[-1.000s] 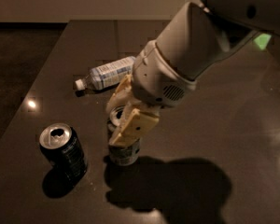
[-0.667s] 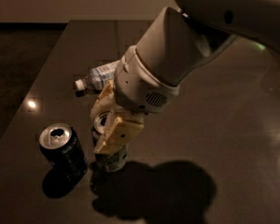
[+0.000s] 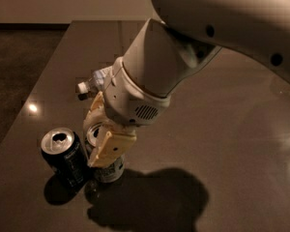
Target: Move 7up can near pepsi can
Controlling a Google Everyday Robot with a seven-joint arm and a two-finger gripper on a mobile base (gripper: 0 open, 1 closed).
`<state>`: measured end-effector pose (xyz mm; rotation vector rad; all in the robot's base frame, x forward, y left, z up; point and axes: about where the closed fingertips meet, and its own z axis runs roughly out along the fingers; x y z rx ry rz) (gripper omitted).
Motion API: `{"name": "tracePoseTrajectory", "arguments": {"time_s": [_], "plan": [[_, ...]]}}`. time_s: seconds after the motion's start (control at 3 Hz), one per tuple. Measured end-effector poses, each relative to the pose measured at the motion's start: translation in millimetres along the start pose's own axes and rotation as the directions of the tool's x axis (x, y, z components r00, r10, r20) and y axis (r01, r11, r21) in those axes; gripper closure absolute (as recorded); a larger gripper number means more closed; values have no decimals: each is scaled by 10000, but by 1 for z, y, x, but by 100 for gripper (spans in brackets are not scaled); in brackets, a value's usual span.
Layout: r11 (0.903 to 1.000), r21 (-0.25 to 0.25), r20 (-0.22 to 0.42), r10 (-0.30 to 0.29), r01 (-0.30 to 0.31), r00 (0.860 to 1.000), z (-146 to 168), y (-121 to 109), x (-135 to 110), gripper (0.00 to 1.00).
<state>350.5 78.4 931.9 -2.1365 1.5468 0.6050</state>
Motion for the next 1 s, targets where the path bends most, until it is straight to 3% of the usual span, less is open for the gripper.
{"name": "tracePoseTrajectory", "arguments": {"time_s": [0.33,0.67,1.0], "plan": [[9999,99,-36,-85,86,10000,-3,2,-5,9],[9998,170,-65,-144,145,9999,-5,3,-8,0],[9997,171,-65,-145,146,9999,-5,3,-8,0]]}}
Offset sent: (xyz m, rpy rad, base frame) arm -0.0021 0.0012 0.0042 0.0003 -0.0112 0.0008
